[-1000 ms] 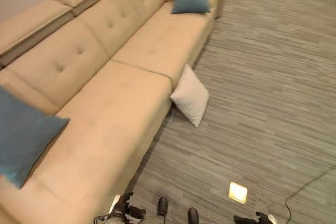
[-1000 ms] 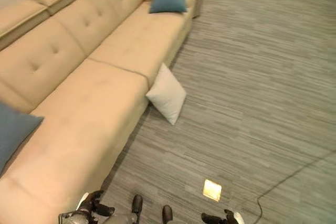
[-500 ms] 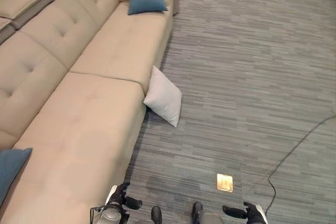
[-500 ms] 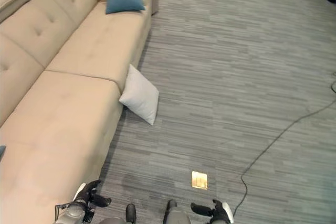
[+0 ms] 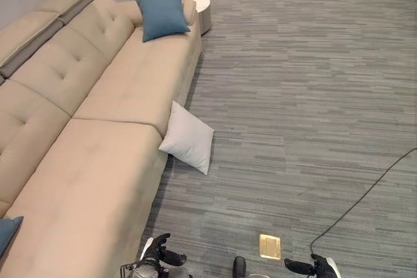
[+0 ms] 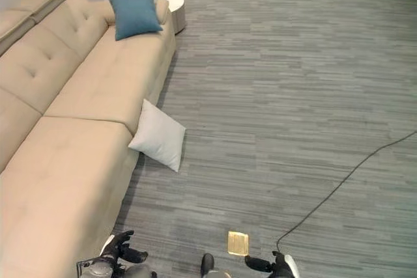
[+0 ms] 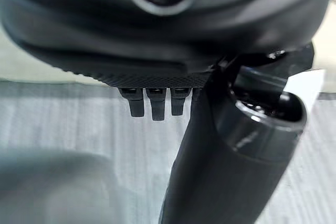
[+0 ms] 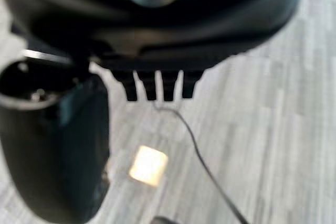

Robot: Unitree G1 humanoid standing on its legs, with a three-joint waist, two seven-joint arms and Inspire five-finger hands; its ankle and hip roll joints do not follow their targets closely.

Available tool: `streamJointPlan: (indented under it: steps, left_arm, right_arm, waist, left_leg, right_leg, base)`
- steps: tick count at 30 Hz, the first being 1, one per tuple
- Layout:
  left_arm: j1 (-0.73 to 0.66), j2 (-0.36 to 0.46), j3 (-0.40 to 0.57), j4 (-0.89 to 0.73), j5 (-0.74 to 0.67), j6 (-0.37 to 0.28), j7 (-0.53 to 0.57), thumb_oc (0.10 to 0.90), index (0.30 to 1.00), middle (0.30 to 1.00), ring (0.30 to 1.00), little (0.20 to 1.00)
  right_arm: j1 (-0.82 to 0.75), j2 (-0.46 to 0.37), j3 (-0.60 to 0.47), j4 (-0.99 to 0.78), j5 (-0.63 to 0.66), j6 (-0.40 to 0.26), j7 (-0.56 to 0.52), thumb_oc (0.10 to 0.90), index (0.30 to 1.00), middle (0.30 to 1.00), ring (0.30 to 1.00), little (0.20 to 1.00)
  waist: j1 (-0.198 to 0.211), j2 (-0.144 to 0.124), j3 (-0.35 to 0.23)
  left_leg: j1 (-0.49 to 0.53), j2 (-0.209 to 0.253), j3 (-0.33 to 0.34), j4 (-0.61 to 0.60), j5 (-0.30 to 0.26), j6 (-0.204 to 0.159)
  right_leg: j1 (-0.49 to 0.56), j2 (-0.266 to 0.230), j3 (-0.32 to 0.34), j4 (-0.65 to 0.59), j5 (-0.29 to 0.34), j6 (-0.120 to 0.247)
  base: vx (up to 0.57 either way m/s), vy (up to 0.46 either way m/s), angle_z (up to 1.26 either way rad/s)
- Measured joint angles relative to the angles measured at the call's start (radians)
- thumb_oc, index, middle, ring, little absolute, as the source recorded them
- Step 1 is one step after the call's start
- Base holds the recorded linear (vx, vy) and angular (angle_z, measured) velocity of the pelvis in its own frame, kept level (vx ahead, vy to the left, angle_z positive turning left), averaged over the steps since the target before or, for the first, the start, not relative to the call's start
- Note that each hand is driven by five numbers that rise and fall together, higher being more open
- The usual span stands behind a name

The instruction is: Pick up all the scattered cushions and arrange them neatly on the sofa.

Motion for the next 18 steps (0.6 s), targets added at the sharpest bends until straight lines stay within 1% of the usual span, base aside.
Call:
streamJointPlan:
  steps: [1,3,4,5,6,7,8,9,10,11,12,13,14,15,16,17,18]
  left_arm:
    - [-0.005,-0.003,-0.008,0.003,-0.002,0.001,-0.002,0.800,0.900,0.900,0.900,0.900]
    - [-0.010,-0.005,-0.017,0.008,0.000,0.001,-0.002,0.800,0.900,0.900,0.900,0.900]
    - [-0.018,-0.007,-0.016,0.001,-0.002,0.001,-0.002,0.800,0.900,0.900,0.900,0.900]
    - [-0.022,-0.008,-0.015,-0.004,-0.003,0.000,-0.003,0.800,0.900,0.900,0.900,0.900]
    - [-0.022,-0.006,-0.014,-0.004,-0.007,0.000,-0.002,0.800,0.900,0.900,0.900,0.900]
    - [-0.015,-0.005,-0.013,-0.002,-0.007,0.001,-0.001,0.800,0.900,0.900,0.900,0.900]
    - [-0.012,-0.004,-0.012,0.009,-0.015,0.000,-0.012,0.800,0.900,0.900,0.900,0.900]
    - [-0.013,-0.006,0.015,0.007,-0.020,0.000,-0.016,0.800,0.900,0.900,0.900,0.900]
    - [-0.015,-0.007,0.043,0.007,-0.021,0.000,-0.019,0.800,0.900,0.900,0.900,0.900]
    - [0.004,-0.004,0.048,0.009,-0.018,0.002,-0.016,0.800,0.900,0.900,0.900,0.900]
    - [0.010,0.009,0.043,0.015,-0.017,0.005,-0.020,0.800,0.900,0.900,0.900,0.900]
    - [0.019,0.011,0.037,0.021,-0.017,0.007,-0.018,0.800,0.900,0.900,0.900,0.900]
    - [0.023,0.026,0.014,0.022,-0.017,0.005,-0.019,0.800,0.900,0.900,0.900,0.900]
    - [0.021,0.032,0.011,0.027,-0.017,0.002,-0.019,0.800,0.900,0.900,0.900,0.900]
    - [0.017,0.051,0.006,0.029,-0.017,0.001,-0.019,0.800,0.900,0.900,0.900,0.900]
    - [0.007,0.056,0.003,0.030,-0.017,0.002,-0.019,0.800,0.900,0.900,0.900,0.900]
    - [-0.003,0.058,-0.001,0.037,-0.017,0.002,-0.018,0.800,0.900,0.900,0.900,0.900]
  right_arm:
    - [-0.006,0.003,-0.001,0.000,0.000,0.001,0.000,0.800,0.900,0.900,0.900,0.900]
    - [0.001,0.006,0.000,0.010,0.000,0.005,0.000,0.800,0.900,0.900,0.900,0.900]
    - [0.001,0.005,0.000,0.010,0.000,0.008,0.000,0.800,0.900,0.900,0.900,0.900]
    - [0.007,0.004,-0.001,0.010,0.000,0.008,0.001,0.800,0.900,0.900,0.900,0.900]
    - [0.011,0.005,0.000,0.009,0.000,0.007,0.001,0.800,0.900,0.900,0.900,0.900]
    - [0.010,0.004,0.004,0.007,0.000,0.003,0.001,0.800,0.900,0.900,0.900,0.900]
    - [0.004,0.007,0.015,0.016,-0.001,0.011,-0.001,0.800,0.900,0.900,0.900,0.900]
    - [0.001,0.013,0.013,0.028,-0.001,0.016,0.004,0.800,0.900,0.900,0.900,0.900]
    - [0.006,0.018,0.012,0.052,-0.010,0.015,0.008,0.800,0.900,0.900,0.900,0.900]
    - [0.019,0.015,0.010,0.050,-0.016,0.013,0.009,0.800,0.900,0.900,0.900,0.900]
    - [0.025,0.015,0.021,0.045,-0.030,0.008,0.010,0.800,0.900,0.900,0.900,0.900]
    - [0.023,0.013,0.022,0.031,-0.036,0.008,0.016,0.800,0.900,0.900,0.900,0.900]
    - [0.038,0.018,0.021,-0.005,-0.039,0.009,0.016,0.800,0.900,0.900,0.900,0.900]
    - [0.053,0.025,0.022,-0.008,-0.040,0.007,0.016,0.800,0.900,0.900,0.900,0.900]
    - [0.056,0.043,0.023,0.002,-0.041,0.013,0.020,0.800,0.900,0.900,0.900,0.900]
    - [0.056,0.050,0.019,0.004,-0.042,0.014,0.020,0.800,0.900,0.900,0.900,0.900]
    - [0.054,0.053,0.017,0.004,-0.042,0.014,0.021,0.800,0.900,0.900,0.900,0.900]
  waist:
    - [0.006,-0.001,0.004]
    - [0.023,0.001,0.006]
    - [0.039,0.017,0.015]
    - [0.044,0.022,0.018]
    - [0.049,0.040,0.015]
    - [0.049,0.043,0.014]
    - [0.045,0.048,0.012]
    - [0.057,0.041,0.015]
    - [0.079,0.039,0.013]
    - [0.089,0.055,-0.004]
    - [0.076,0.059,-0.012]
    - [0.074,0.063,-0.013]
    - [0.062,0.067,-0.028]
    - [0.059,0.049,-0.033]
    - [0.051,0.008,-0.035]
    - [0.050,-0.001,-0.029]
    - [0.051,-0.005,-0.021]
  left_leg:
    - [-0.002,-0.023,0.003,-0.095,0.003,0.002]
    - [-0.002,-0.054,0.013,-0.265,0.026,-0.016]
    - [-0.012,-0.068,0.012,-0.366,0.068,-0.014]
    - [-0.017,-0.064,0.009,-0.386,0.086,-0.017]
    - [-0.030,-0.058,0.009,-0.373,0.104,-0.010]
    - [-0.036,-0.052,0.010,-0.344,0.123,-0.004]
    - [-0.051,-0.070,-0.004,-0.269,0.137,-0.023]
    - [-0.040,-0.073,0.001,-0.283,0.127,-0.006]
    - [-0.013,-0.083,-0.004,-0.305,0.112,0.036]
    - [0.030,-0.064,-0.004,-0.380,0.153,0.063]
    - [0.068,-0.072,0.019,-0.380,0.166,0.117]
    - [0.086,-0.065,0.023,-0.392,0.169,0.136]
    - [0.104,-0.074,0.021,-0.397,0.158,0.139]
    - [0.122,-0.092,0.014,-0.397,0.145,0.148]
    - [0.138,-0.126,0.010,-0.395,0.130,0.159]
    - [0.148,-0.137,-0.020,-0.385,0.091,0.191]
    - [0.156,-0.143,-0.022,-0.380,0.076,0.198]
  right_leg:
    - [0.019,0.011,-0.002,-0.025,0.006,-0.005]
    - [0.050,0.023,-0.002,-0.078,0.007,-0.002]
    - [0.070,0.040,-0.002,-0.096,0.012,-0.001]
    - [0.073,0.054,-0.003,-0.094,0.016,0.001]
    - [0.083,0.065,-0.002,-0.094,0.019,-0.006]
    - [0.097,0.074,0.000,-0.093,0.011,-0.004]
    - [0.144,0.073,0.035,-0.094,-0.049,-0.009]
    - [0.163,0.068,0.050,-0.093,-0.067,0.010]
    - [0.180,0.059,0.075,-0.065,-0.084,0.029]
    - [0.182,0.062,0.085,0.008,-0.134,0.058]
    - [0.156,0.048,0.082,0.141,-0.206,0.096]
    - [0.056,0.028,0.068,0.359,-0.247,0.141]
    - [-0.051,-0.008,0.047,0.581,-0.268,0.177]
    - [-0.076,-0.034,0.053,0.631,-0.274,0.194]
    - [-0.115,-0.081,0.061,0.710,-0.279,0.202]
    - [-0.145,-0.109,0.061,0.748,-0.278,0.200]
    - [-0.170,-0.135,0.037,0.781,-0.279,0.188]
  base:
    - [0.33,-0.058,0.12]
    - [0.25,-0.029,0.08]
    - [0.13,-0.013,-0.10]
    - [0.00,0.000,-0.22]
    - [0.33,-0.020,-0.33]
    - [0.86,0.095,-0.16]
    - [0.98,0.138,-0.19]
    - [0.65,0.159,-0.38]
    - [0.33,0.143,-0.81]
    - [0.26,0.134,-0.83]
    - [0.26,0.134,-0.66]
    - [0.12,0.063,-0.24]
    - [0.07,0.030,0.01]
    - [0.31,0.066,0.41]
    - [0.33,0.028,0.43]
    - [0.44,-0.007,0.33]
    - [0.21,-0.044,0.16]
